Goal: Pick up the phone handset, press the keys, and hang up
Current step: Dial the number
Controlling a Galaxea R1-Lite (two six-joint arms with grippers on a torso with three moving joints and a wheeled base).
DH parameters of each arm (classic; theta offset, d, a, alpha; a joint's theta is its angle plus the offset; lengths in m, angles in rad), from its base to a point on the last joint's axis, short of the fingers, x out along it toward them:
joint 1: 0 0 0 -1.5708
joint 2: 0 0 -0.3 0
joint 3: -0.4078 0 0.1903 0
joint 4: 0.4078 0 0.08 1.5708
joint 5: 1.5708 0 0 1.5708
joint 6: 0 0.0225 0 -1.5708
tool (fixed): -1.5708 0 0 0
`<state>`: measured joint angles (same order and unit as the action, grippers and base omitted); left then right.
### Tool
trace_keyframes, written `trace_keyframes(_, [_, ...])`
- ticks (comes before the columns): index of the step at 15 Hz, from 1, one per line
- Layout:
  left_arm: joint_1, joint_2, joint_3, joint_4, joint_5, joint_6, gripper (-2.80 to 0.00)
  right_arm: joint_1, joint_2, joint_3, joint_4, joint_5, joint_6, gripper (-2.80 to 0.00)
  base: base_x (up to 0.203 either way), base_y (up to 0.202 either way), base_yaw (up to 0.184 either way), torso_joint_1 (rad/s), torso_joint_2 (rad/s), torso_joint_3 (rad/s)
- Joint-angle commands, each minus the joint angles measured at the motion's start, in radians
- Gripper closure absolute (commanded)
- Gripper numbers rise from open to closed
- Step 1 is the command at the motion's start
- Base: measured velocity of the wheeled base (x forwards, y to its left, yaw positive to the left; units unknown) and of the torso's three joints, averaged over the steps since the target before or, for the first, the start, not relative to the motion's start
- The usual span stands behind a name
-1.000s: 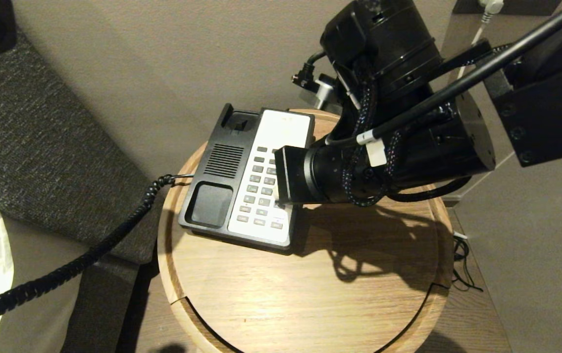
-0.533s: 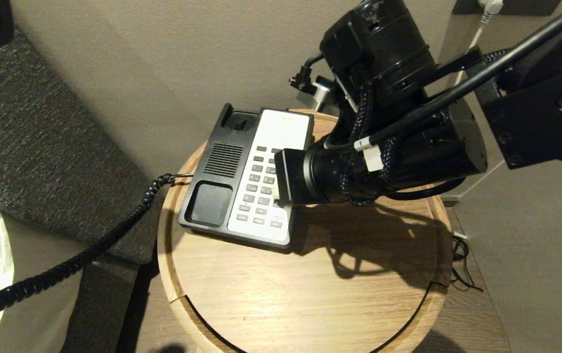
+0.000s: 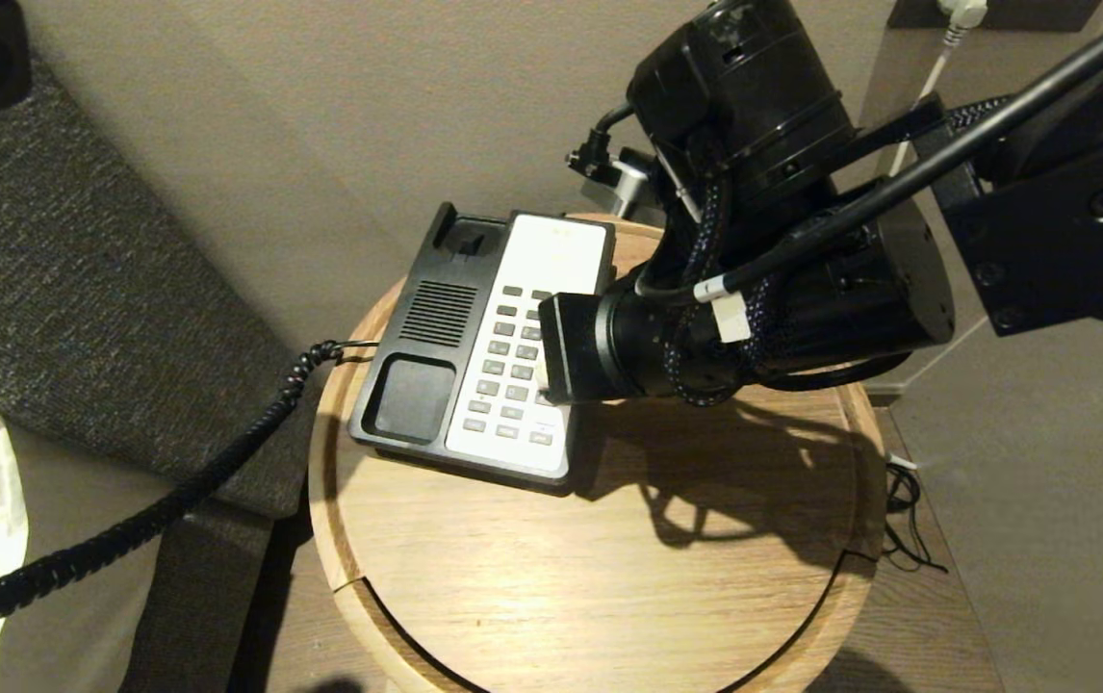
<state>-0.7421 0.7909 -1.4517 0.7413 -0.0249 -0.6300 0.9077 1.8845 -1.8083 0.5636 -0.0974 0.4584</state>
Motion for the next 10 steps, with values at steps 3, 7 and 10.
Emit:
trace_keyframes(3, [0.0, -0.009, 0.017, 0.003, -0.001, -0.004, 0.0, 0.015, -0.019, -0.022, 0.01, 0.004, 0.014, 0.0, 0.0, 0.0, 0.0, 0.0, 0.0, 0.0])
trace_keyframes(7, [0.001, -0.022, 0.036, 0.003, -0.001, -0.004, 0.0, 0.056, -0.056, -0.009, 0.033, 0.005, 0.036, 0.0, 0.0, 0.0, 0.0, 0.0, 0.0, 0.0])
trace_keyframes(10, [0.001, -0.028, 0.046, 0.003, -0.001, -0.005, 0.0, 0.059, -0.059, -0.005, 0.064, 0.008, 0.073, 0.0, 0.0, 0.0, 0.0, 0.0, 0.0, 0.0])
